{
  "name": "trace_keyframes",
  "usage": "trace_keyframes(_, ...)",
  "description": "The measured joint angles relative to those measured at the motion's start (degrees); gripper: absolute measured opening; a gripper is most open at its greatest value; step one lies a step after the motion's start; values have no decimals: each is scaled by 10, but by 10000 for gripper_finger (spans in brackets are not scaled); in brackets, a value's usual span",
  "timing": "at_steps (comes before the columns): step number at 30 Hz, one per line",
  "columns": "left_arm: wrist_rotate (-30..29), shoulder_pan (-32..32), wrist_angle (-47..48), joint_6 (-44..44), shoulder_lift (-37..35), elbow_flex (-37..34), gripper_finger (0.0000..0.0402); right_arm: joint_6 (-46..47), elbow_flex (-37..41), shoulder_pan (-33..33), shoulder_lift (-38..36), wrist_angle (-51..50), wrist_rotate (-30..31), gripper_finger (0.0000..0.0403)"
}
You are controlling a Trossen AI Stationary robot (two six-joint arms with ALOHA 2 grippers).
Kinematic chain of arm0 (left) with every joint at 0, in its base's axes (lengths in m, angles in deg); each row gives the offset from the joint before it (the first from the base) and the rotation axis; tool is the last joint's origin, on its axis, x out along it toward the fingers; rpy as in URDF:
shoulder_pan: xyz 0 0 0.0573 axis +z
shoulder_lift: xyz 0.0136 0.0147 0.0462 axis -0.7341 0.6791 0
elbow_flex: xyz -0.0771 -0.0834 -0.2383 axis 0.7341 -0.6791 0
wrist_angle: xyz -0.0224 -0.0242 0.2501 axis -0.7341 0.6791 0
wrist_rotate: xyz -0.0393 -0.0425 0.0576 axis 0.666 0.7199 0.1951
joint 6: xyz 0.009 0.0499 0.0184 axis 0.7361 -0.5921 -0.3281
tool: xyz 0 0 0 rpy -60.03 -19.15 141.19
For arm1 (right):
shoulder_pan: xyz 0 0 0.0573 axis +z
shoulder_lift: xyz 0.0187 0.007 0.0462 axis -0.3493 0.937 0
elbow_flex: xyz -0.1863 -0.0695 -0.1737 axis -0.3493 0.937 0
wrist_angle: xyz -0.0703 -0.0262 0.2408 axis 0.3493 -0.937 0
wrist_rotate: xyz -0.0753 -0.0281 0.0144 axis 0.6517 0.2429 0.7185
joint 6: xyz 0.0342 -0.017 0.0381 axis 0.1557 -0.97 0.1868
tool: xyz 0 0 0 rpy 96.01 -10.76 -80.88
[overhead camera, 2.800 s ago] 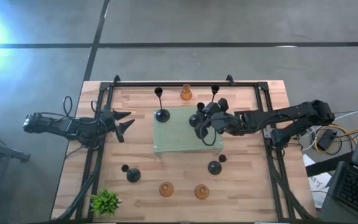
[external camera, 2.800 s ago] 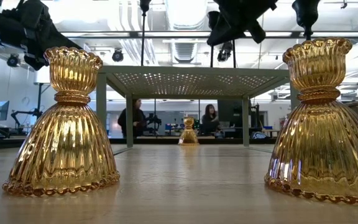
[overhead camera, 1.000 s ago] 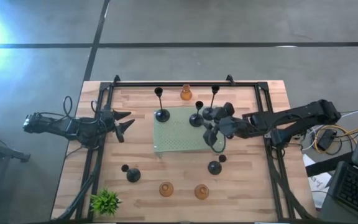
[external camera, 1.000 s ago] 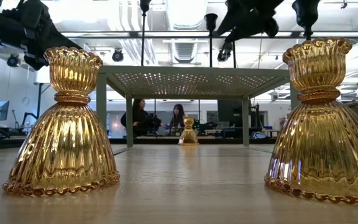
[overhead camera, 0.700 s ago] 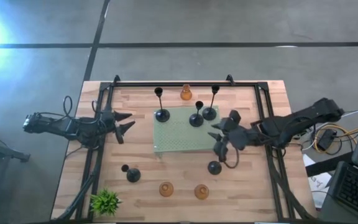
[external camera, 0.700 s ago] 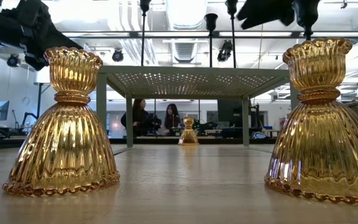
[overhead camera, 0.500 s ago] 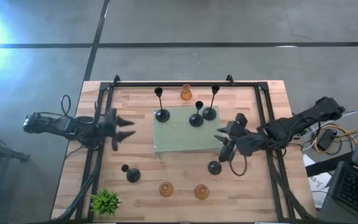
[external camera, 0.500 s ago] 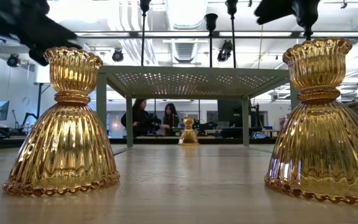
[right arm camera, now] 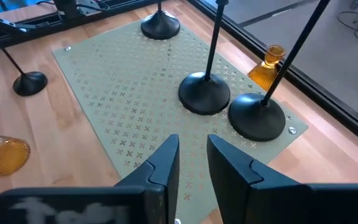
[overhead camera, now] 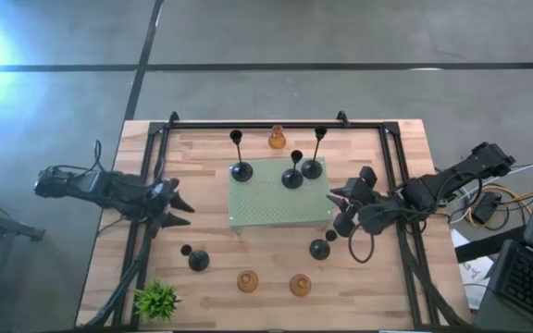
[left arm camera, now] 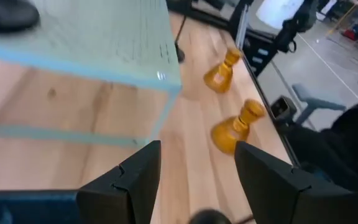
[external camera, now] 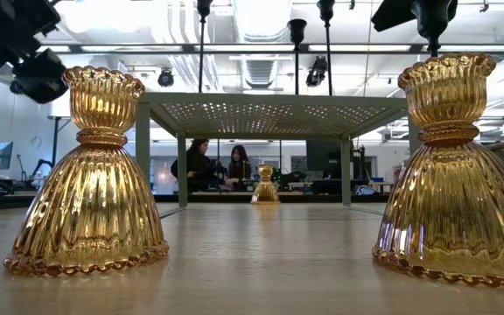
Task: Pick & Place candle stick holders
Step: Put the small black candle holder on the shelf
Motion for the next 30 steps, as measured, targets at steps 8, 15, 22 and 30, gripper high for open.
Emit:
trace_keyframes(8, 21, -18, 22, 24, 44, -15, 208, 2, 0, 0, 0, -3, 2, 57)
trace_keyframes(15, 22, -66, 84, 108, 88, -15, 175, 6, 0, 0, 0, -5, 2, 52)
trace_keyframes(22, 21, -142, 91, 214, 112, -15, 129, 6, 3, 0, 0, -6, 2, 54)
trace_keyframes(30, -21, -222, 44, 291, 149, -16, 119, 21, 17, 0, 0, -6, 3, 54)
